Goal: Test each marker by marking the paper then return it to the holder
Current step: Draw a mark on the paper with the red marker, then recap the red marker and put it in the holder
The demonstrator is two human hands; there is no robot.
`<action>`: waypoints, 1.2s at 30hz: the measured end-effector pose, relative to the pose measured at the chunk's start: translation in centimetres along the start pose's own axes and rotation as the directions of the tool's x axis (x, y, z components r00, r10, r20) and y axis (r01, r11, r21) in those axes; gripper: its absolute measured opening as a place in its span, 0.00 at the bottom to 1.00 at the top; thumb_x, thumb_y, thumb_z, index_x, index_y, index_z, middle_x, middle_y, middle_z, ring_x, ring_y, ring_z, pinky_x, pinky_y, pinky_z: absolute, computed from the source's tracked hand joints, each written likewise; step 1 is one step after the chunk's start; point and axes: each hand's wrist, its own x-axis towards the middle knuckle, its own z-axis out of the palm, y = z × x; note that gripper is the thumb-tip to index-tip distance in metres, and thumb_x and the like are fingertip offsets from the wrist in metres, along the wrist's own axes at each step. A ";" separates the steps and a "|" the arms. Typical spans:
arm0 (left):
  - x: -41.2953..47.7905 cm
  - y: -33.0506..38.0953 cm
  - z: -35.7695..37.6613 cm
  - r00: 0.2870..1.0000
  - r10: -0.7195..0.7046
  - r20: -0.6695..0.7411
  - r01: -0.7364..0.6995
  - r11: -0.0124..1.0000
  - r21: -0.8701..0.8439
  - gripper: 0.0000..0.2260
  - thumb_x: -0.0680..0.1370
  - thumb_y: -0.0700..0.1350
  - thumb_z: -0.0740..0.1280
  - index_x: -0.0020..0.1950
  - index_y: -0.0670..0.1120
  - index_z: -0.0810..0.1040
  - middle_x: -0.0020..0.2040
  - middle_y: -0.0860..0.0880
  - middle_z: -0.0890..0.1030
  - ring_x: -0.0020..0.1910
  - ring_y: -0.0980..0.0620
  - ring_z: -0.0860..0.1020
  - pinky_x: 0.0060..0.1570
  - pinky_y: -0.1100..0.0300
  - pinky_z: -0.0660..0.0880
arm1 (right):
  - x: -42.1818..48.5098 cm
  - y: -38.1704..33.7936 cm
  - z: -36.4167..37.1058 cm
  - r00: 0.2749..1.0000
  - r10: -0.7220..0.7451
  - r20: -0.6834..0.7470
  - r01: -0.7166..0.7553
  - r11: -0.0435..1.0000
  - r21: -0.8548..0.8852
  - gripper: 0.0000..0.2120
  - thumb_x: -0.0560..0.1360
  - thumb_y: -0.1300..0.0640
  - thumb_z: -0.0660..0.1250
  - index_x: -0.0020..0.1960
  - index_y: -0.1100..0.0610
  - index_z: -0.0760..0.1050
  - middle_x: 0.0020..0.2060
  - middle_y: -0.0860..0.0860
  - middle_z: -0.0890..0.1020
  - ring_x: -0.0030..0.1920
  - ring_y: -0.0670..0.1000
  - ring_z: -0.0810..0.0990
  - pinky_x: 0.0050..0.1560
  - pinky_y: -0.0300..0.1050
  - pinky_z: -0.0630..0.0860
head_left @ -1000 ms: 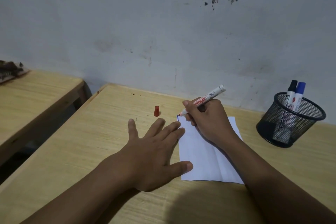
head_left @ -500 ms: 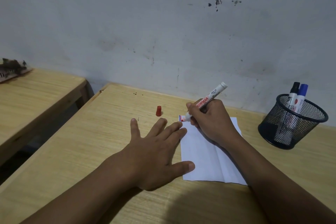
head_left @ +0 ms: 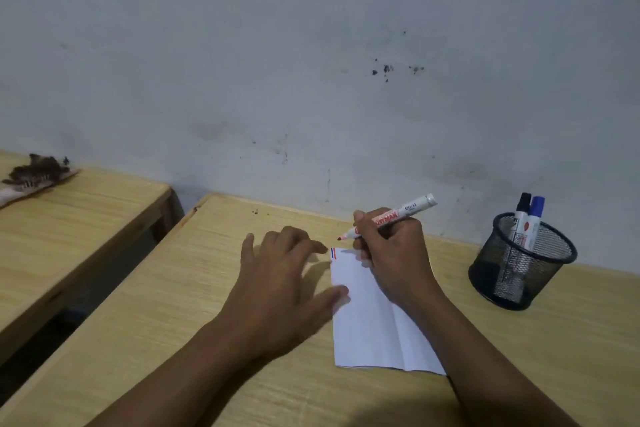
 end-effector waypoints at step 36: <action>-3.1 22.4 -22.8 0.977 0.080 -0.199 -0.212 0.499 -0.840 0.07 0.75 0.40 0.74 0.52 0.43 0.86 0.39 0.53 0.86 0.37 0.64 0.80 0.36 0.73 0.72 | -15.7 -30.0 -13.6 0.950 -0.300 -0.091 0.311 0.937 0.161 0.16 0.79 0.50 0.69 0.39 0.60 0.83 0.29 0.54 0.79 0.28 0.49 0.73 0.29 0.41 0.70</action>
